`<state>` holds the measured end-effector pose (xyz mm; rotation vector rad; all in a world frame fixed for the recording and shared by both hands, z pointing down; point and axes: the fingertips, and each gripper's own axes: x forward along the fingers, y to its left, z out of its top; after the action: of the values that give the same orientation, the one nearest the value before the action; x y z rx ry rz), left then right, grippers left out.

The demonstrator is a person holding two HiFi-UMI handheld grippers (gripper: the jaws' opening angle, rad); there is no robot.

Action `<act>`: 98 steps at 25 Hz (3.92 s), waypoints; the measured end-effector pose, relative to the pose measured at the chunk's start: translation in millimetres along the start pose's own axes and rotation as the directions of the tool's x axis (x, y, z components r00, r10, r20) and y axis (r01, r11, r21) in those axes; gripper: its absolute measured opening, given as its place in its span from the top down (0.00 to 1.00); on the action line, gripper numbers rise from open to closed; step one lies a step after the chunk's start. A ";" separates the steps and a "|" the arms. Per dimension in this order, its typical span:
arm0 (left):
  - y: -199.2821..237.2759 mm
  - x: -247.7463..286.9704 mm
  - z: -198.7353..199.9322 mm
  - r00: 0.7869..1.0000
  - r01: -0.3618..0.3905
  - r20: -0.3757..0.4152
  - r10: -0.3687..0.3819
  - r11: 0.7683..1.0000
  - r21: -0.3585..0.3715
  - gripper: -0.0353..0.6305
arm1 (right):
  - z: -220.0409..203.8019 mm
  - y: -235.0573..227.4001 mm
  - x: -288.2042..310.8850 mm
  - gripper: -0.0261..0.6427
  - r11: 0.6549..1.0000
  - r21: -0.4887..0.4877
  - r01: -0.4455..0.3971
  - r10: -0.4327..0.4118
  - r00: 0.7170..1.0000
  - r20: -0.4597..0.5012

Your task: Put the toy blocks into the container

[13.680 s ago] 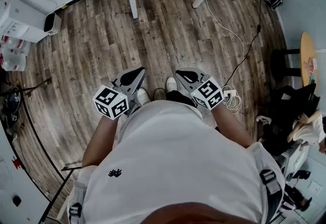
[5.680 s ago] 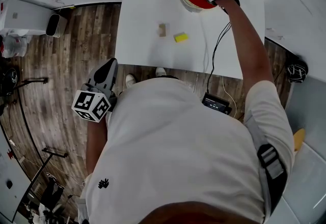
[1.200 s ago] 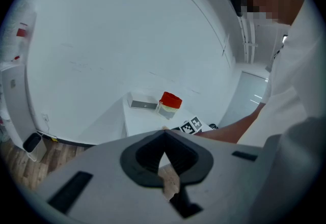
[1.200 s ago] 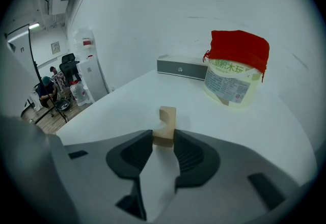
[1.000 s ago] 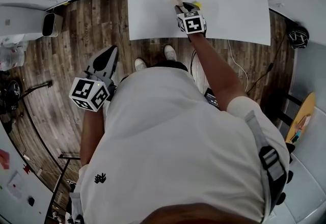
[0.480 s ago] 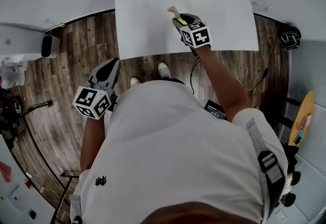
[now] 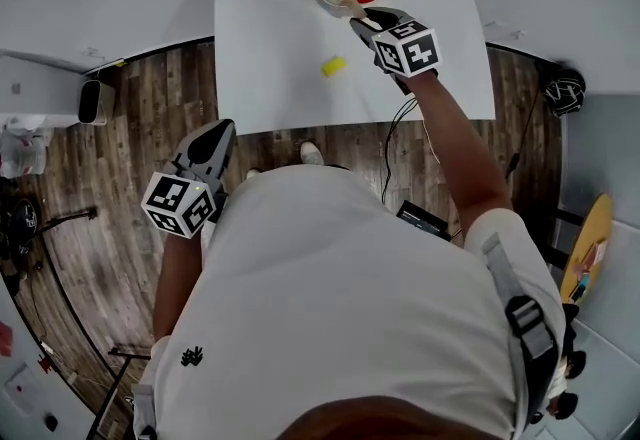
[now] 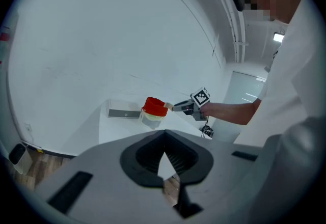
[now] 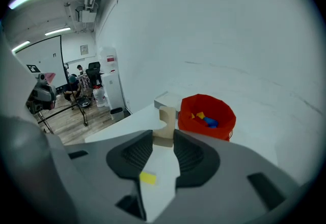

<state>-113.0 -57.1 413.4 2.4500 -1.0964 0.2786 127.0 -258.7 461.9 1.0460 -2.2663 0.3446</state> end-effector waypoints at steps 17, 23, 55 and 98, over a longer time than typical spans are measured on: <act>4.9 10.0 2.8 0.987 -0.151 0.046 0.153 0.988 -0.043 0.94 | 38.7 -114.1 54.0 0.77 0.998 -0.044 0.039 -0.042 0.996 -0.072; 3.6 7.4 0.6 0.981 -0.188 0.044 0.191 0.981 -0.056 0.94 | 43.7 -136.6 79.3 0.77 0.996 -0.069 0.049 -0.056 0.992 -0.113; 10.4 -7.1 -13.8 0.960 -0.275 0.028 0.280 0.955 -0.115 0.94 | 15.3 -174.5 159.8 0.76 0.981 -0.194 0.028 -0.123 0.861 -0.493; 27.1 -67.4 -31.7 0.997 -0.075 0.025 0.076 0.996 -0.054 0.94 | 41.8 -65.0 19.5 0.81 0.989 -0.067 0.133 -0.140 0.983 -0.119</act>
<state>-178.2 -13.8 426.1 2.3759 -1.1950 0.2370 148.8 -332.3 440.3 1.1122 -2.0704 0.2754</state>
